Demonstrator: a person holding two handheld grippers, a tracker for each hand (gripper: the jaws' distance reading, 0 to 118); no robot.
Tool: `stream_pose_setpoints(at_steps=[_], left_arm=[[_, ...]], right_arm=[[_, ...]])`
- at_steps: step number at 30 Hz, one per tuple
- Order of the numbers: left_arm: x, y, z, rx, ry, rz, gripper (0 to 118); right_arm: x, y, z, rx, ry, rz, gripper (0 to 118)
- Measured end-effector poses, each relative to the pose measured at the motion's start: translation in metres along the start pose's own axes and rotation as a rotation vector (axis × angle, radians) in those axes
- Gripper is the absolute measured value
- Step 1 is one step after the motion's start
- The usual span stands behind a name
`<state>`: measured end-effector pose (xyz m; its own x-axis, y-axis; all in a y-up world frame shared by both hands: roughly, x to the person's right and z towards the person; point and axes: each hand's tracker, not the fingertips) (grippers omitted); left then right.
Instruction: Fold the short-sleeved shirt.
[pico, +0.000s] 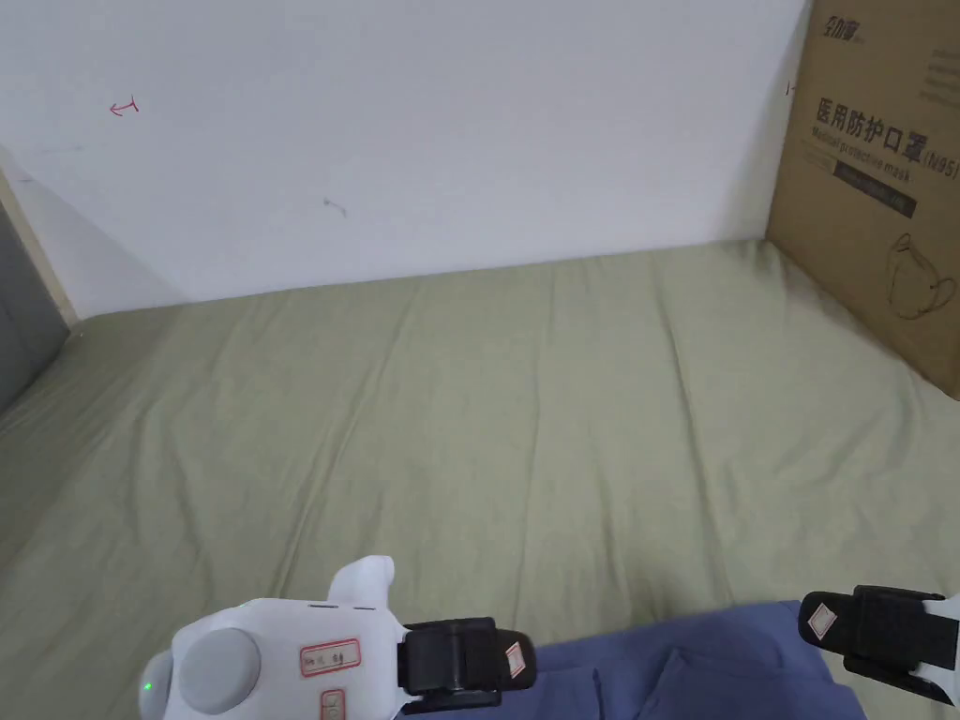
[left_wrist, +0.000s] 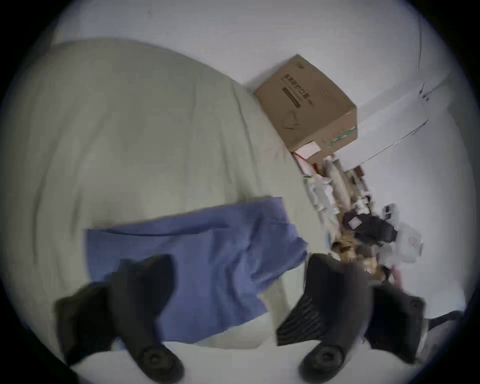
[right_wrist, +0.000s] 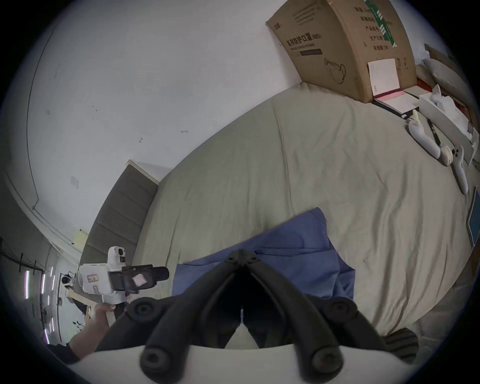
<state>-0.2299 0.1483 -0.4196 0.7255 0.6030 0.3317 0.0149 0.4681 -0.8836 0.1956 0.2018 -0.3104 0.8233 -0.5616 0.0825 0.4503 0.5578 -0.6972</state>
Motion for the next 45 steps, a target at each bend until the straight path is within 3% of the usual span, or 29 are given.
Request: stream_pose_setpoints(at_steps=[2,6,11,14,17,20,24,26,29,31,32,33,34,35,40,45], left_arm=[[0.003,-0.003,-0.002,0.014,0.026,-0.040,0],[0.015,-0.014,-0.041,-0.118,0.001,-0.083,0],[0.026,-0.034,-0.122,-0.303,0.132,-0.144,0],[0.025,-0.044,-0.149,-0.327,0.087,-0.093,0],[0.019,-0.035,-0.147,-0.308,-0.013,0.046,0],[0.014,-0.036,-0.130,-0.282,-0.171,0.063,0],[-0.003,-0.025,-0.063,-0.103,-0.356,0.170,0],[-0.025,-0.017,-0.022,-0.016,-0.354,0.208,0],[-0.070,-0.012,0.029,0.071,-0.242,0.229,0],[-0.099,-0.017,0.051,0.095,-0.156,0.238,19],[-0.112,-0.020,0.059,0.095,-0.106,0.252,41],[-0.120,-0.023,0.061,0.097,-0.074,0.270,80],[-0.130,-0.027,0.062,0.085,-0.055,0.291,107],[-0.141,-0.031,0.061,0.065,-0.042,0.310,118],[-0.178,-0.047,0.036,0.035,-0.147,0.423,118],[-0.177,-0.050,-0.010,0.012,-0.381,0.443,118]], right_arm=[[-0.001,0.001,-0.002,0.000,0.003,0.003,0],[-0.003,-0.001,-0.003,-0.005,0.004,0.002,0],[0.002,-0.002,0.001,-0.008,-0.008,-0.007,0],[0.008,-0.002,0.004,-0.008,-0.032,-0.013,0],[0.013,-0.002,0.006,-0.005,-0.044,-0.027,0],[0.012,-0.002,0.007,-0.001,-0.046,-0.034,0],[0.006,0.001,0.008,0.005,-0.041,-0.026,0],[0.000,0.002,0.007,0.004,-0.041,-0.014,0],[-0.008,0.003,0.004,-0.004,-0.037,0.008,0],[-0.015,0.003,0.000,-0.014,-0.036,0.024,0],[-0.018,0.002,-0.003,-0.019,-0.036,0.028,0],[-0.021,0.002,-0.005,-0.023,-0.035,0.032,0],[-0.024,0.001,-0.007,-0.029,-0.034,0.034,0],[-0.027,0.001,-0.009,-0.036,-0.033,0.037,0],[-0.039,-0.002,-0.018,-0.065,-0.044,0.055,0],[-0.045,0.000,-0.023,-0.092,-0.080,0.101,0]])
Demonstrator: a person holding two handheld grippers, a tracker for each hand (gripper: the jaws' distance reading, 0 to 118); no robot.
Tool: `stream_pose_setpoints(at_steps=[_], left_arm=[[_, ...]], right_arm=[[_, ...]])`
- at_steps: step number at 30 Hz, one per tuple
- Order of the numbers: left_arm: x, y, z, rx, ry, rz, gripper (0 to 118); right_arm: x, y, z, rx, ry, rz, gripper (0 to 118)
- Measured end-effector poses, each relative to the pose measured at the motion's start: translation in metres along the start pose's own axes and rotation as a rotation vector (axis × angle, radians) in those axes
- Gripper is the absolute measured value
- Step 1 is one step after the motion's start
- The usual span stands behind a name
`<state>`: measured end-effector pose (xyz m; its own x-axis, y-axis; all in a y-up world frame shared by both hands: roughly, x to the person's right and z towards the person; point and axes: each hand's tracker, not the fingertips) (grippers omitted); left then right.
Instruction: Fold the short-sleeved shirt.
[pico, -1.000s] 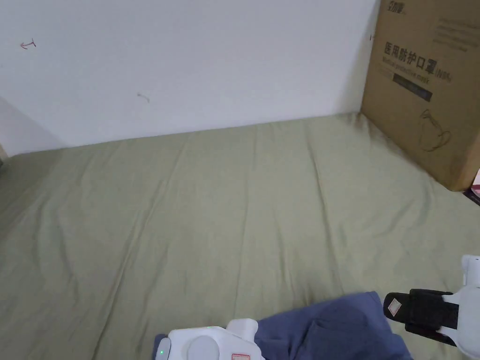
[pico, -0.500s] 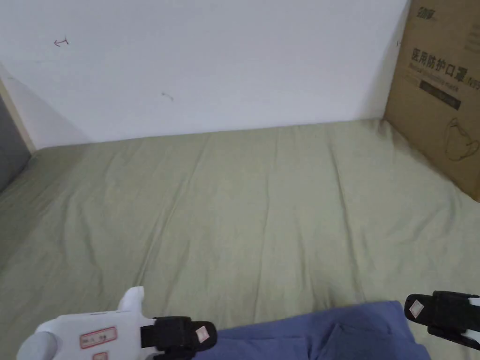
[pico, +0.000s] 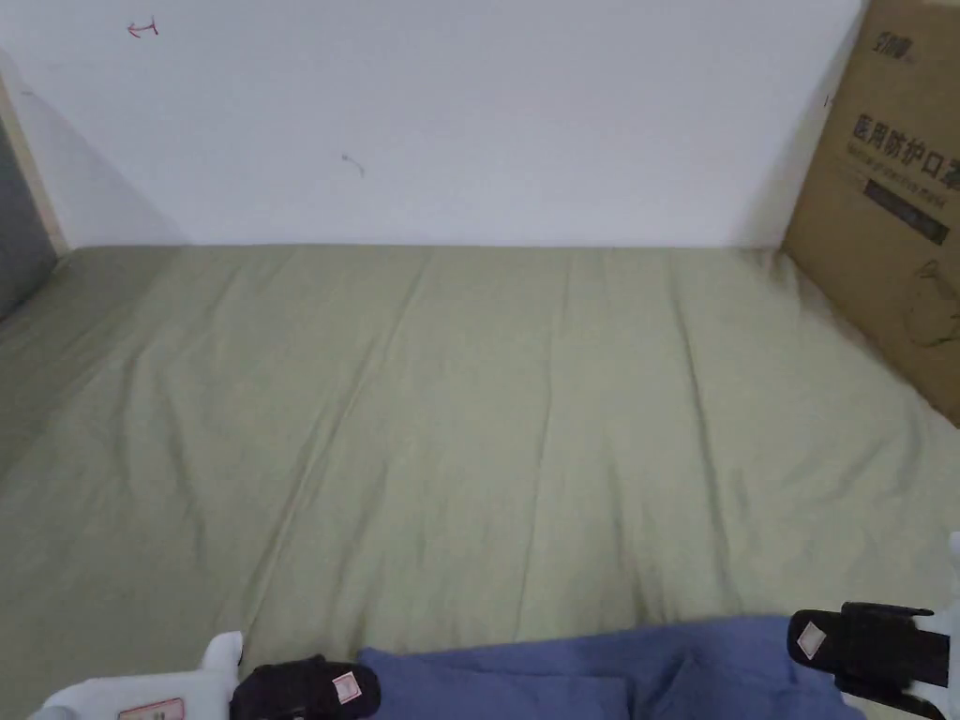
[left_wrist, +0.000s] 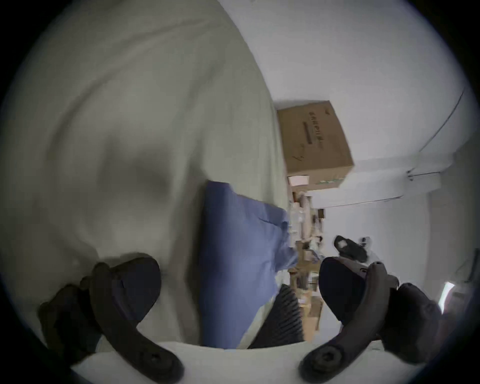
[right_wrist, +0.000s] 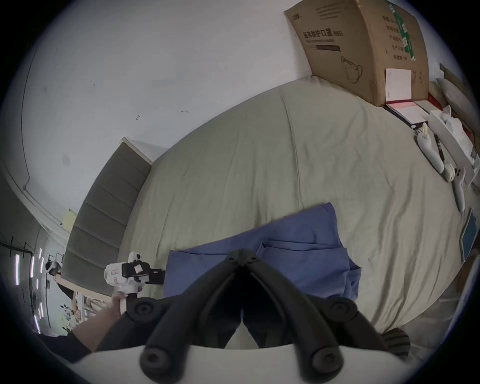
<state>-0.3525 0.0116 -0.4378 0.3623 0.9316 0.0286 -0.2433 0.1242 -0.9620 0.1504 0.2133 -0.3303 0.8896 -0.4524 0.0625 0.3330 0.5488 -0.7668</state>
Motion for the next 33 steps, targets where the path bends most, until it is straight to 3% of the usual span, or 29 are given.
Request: stream_pose_setpoints(at_steps=[3,11,12,13,15,16,17,20,23,26,31,33], left_arm=[[-0.011,0.003,-0.026,-0.059,-0.160,0.141,118],[-0.025,-0.007,-0.061,0.045,-0.272,0.178,118],[-0.023,-0.011,-0.063,0.060,-0.249,0.171,110],[-0.020,-0.015,-0.061,0.088,-0.170,0.147,89],[-0.023,-0.019,-0.060,0.065,0.173,0.080,10],[-0.025,-0.021,-0.059,0.033,0.235,0.034,10],[-0.016,-0.021,-0.054,0.082,-0.020,0.060,10],[0.000,-0.017,-0.041,0.064,0.077,0.070,10],[0.029,-0.018,-0.009,0.080,0.140,-0.069,10],[0.054,-0.011,0.045,0.140,0.339,-0.194,10],[0.100,-0.009,0.114,0.259,0.871,-0.373,10],[0.119,-0.015,0.115,0.262,0.815,-0.354,10]], right_arm=[[0.001,0.005,0.003,0.013,-0.024,-0.002,0],[0.002,0.008,0.002,0.025,-0.043,-0.022,0],[0.003,0.008,0.001,0.020,-0.043,-0.029,0],[0.004,0.006,-0.001,0.012,-0.035,-0.041,0],[0.005,0.002,-0.003,0.000,-0.014,-0.057,0],[0.004,0.001,-0.004,-0.004,-0.014,-0.057,0],[0.003,0.000,-0.004,-0.008,-0.017,-0.051,0],[0.000,-0.001,-0.003,-0.016,-0.022,-0.023,0],[-0.001,0.000,0.001,-0.012,-0.015,-0.007,0],[0.003,0.002,0.000,-0.004,0.010,-0.010,0],[0.003,0.001,-0.007,-0.007,0.046,-0.008,0],[0.001,-0.002,-0.009,-0.009,0.064,-0.012,0]])
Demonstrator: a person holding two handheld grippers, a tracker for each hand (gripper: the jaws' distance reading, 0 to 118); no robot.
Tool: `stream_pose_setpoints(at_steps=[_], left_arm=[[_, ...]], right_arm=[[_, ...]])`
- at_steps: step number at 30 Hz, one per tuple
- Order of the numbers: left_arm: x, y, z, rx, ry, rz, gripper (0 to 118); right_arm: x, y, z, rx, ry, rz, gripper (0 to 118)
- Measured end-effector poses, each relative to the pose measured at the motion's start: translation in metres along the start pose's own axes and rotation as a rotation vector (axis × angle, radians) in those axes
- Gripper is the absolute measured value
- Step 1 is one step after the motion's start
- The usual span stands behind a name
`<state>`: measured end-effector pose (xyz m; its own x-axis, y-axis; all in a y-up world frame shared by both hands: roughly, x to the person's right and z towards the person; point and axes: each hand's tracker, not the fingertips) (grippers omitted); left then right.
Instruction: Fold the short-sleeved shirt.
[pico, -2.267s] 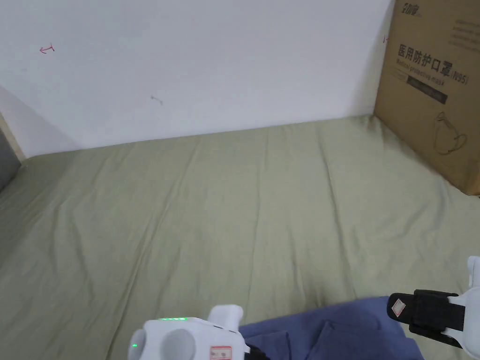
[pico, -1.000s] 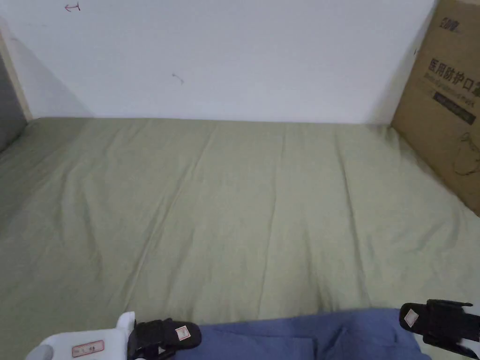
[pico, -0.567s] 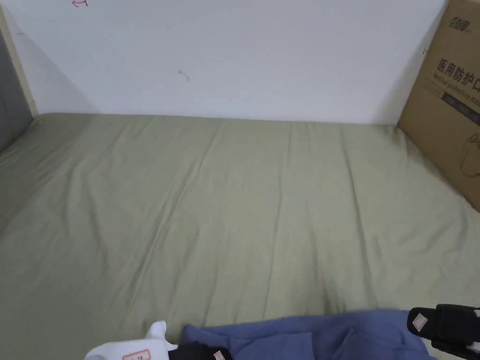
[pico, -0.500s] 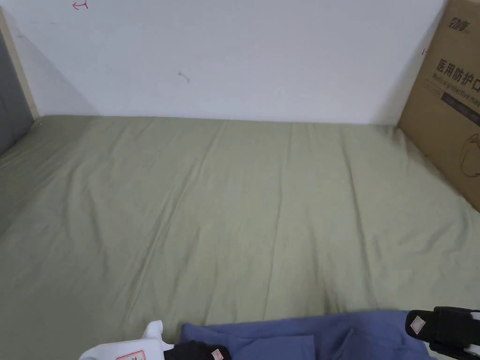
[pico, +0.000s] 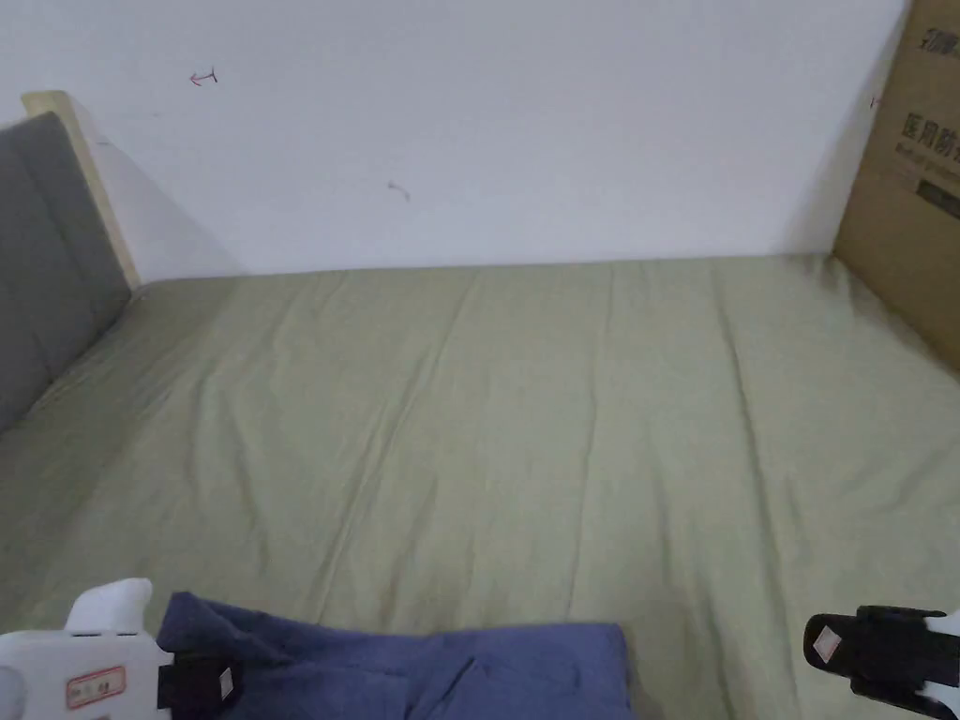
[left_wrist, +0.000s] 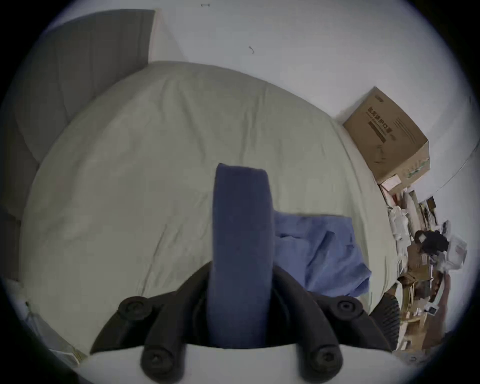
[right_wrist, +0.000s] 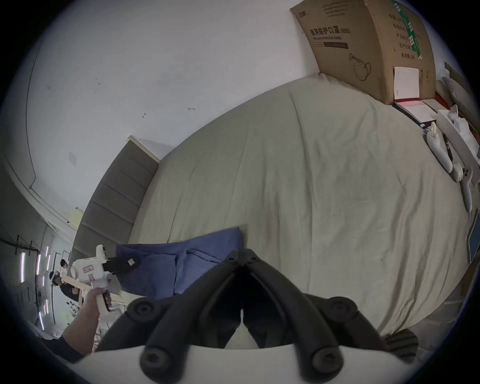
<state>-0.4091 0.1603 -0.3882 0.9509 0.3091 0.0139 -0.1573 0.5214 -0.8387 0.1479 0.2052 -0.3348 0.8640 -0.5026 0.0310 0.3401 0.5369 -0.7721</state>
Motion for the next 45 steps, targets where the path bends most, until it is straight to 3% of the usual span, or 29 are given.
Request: stream_pose_setpoints(at_steps=[5,9,15,16,17,18,19,20,22,25,27,28,29,30,31,38,45], left_arm=[[0.074,0.001,-0.006,-0.068,-0.183,-0.024,10],[0.132,0.004,-0.059,-0.178,-0.271,-0.064,10],[0.197,-0.011,-0.138,-0.339,-0.450,0.121,11],[0.201,-0.013,-0.147,-0.351,-0.482,0.132,18],[0.201,-0.016,-0.157,-0.358,-0.515,0.161,35],[0.199,-0.018,-0.162,-0.358,-0.528,0.180,76],[0.200,-0.020,-0.167,-0.373,-0.562,0.208,101],[0.197,-0.022,-0.169,-0.387,-0.616,0.247,114],[0.188,-0.022,-0.162,-0.339,-0.694,0.296,117],[0.174,-0.011,-0.137,-0.260,-0.692,0.268,117],[0.170,-0.002,-0.115,-0.228,-0.613,0.189,111],[0.169,-0.001,-0.107,-0.203,-0.594,0.147,98],[0.167,-0.002,-0.099,-0.184,-0.577,0.101,72],[0.167,-0.003,-0.093,-0.163,-0.563,0.066,24],[0.171,-0.003,-0.089,-0.151,-0.553,0.043,6],[0.223,-0.032,-0.126,-0.263,-0.518,-0.145,4],[0.265,-0.077,-0.202,-0.512,-0.467,-0.191,4]], right_arm=[[-0.007,-0.006,0.001,-0.006,0.034,-0.008,0],[-0.004,-0.009,0.008,-0.003,0.042,-0.011,0],[0.020,-0.010,0.022,0.012,0.018,-0.040,0],[0.024,-0.010,0.023,0.013,0.013,-0.045,0],[0.029,-0.011,0.023,0.013,0.008,-0.053,0],[0.033,-0.011,0.024,0.013,0.001,-0.062,0],[0.036,-0.011,0.024,0.013,-0.006,-0.071,0],[0.037,-0.012,0.025,0.013,-0.011,-0.080,0],[0.041,-0.013,0.026,0.018,-0.011,-0.091,0],[0.044,-0.011,0.025,0.032,-0.011,-0.092,0],[0.044,-0.010,0.024,0.039,-0.016,-0.085,0],[0.043,-0.009,0.023,0.038,-0.016,-0.084,0],[0.043,-0.009,0.023,0.036,-0.013,-0.083,0],[0.042,-0.009,0.022,0.036,-0.010,-0.082,0],[0.042,-0.009,0.022,0.036,-0.009,-0.080,0],[0.042,-0.009,0.019,0.026,-0.019,-0.071,0],[0.047,-0.009,0.024,0.028,-0.038,-0.069,0]])
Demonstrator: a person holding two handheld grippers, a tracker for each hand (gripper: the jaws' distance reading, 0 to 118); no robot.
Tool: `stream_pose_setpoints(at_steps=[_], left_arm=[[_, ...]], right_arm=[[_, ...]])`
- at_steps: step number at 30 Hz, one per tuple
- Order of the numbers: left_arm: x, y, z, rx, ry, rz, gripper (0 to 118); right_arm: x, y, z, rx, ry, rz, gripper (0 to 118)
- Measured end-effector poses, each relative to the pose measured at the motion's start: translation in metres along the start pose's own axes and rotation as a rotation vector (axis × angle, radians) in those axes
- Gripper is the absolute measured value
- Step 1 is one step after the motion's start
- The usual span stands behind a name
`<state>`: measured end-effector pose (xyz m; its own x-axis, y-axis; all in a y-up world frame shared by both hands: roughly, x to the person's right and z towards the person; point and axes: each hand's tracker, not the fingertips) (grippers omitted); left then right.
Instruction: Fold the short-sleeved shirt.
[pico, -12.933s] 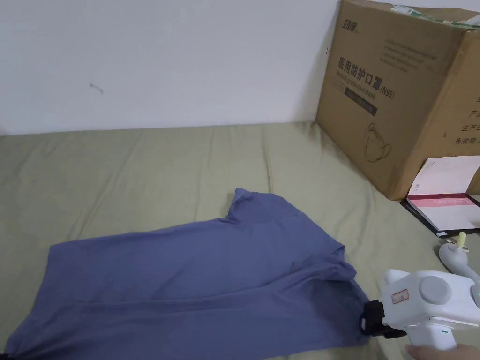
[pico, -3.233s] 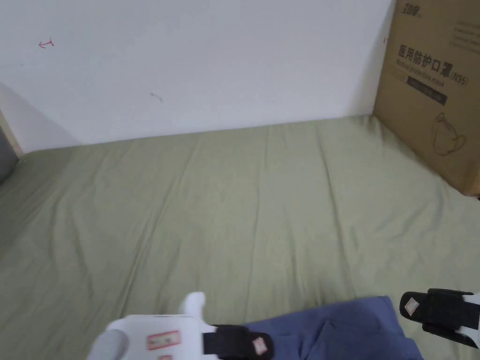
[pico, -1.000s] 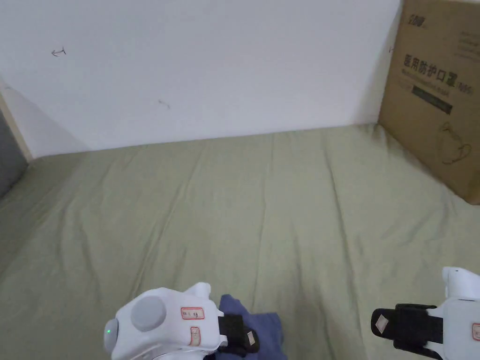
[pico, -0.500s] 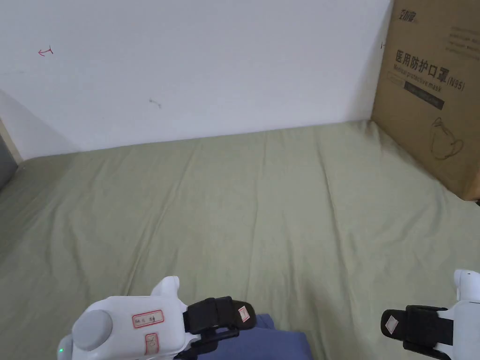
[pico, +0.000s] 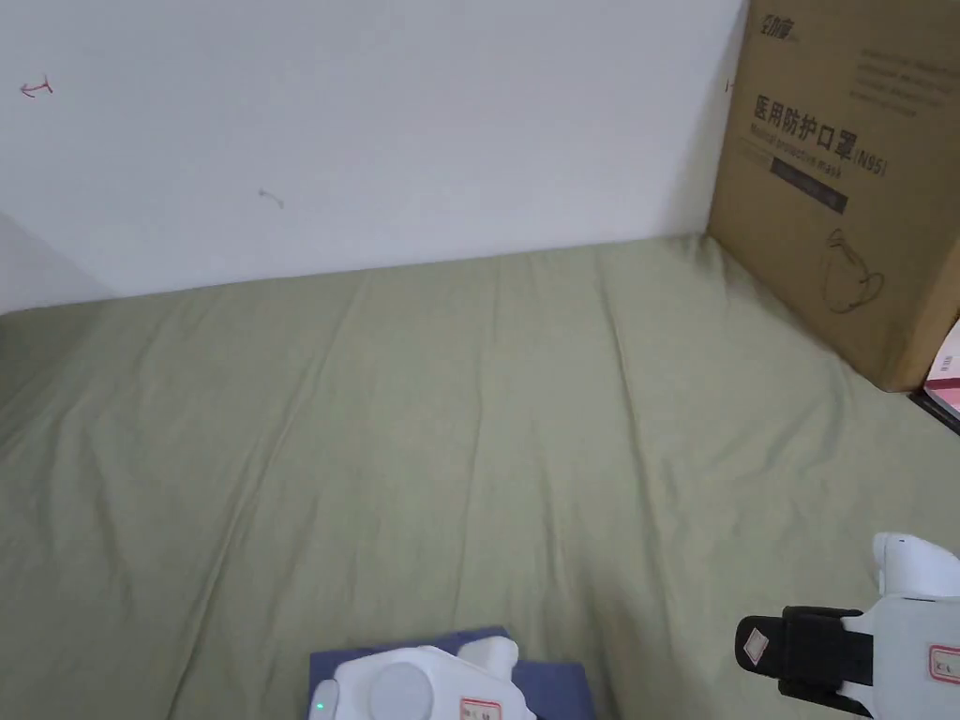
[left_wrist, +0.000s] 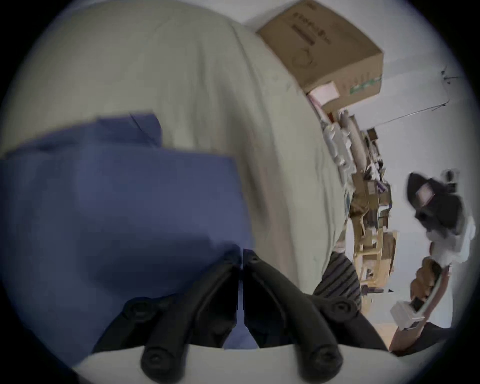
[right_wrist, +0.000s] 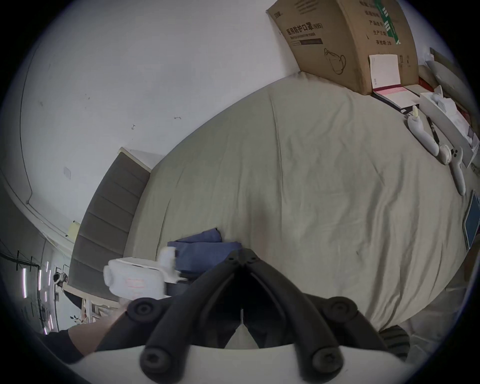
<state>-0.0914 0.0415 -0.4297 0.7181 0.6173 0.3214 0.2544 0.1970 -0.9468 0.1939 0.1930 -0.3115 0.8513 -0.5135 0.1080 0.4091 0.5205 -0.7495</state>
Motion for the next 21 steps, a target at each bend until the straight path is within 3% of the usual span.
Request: stream_pose_setpoints(at_steps=[5,8,14,18,21], left_arm=[[-0.014,0.001,0.004,0.029,-0.173,0.160,4],[-0.004,-0.003,0.060,0.243,-0.138,0.069,4],[0.050,-0.032,0.233,0.785,0.159,-0.337,4],[0.072,-0.062,0.307,1.141,0.444,-0.390,4],[0.077,-0.080,0.321,1.274,0.563,-0.436,4]], right_arm=[[-0.004,-0.003,0.003,0.005,-0.006,-0.004,0],[-0.017,-0.002,0.011,0.019,0.030,0.026,0],[-0.064,0.012,0.037,0.203,0.084,0.154,0],[-0.102,0.025,0.054,0.410,0.075,0.279,0],[-0.129,0.028,0.054,0.543,0.050,0.371,0]])
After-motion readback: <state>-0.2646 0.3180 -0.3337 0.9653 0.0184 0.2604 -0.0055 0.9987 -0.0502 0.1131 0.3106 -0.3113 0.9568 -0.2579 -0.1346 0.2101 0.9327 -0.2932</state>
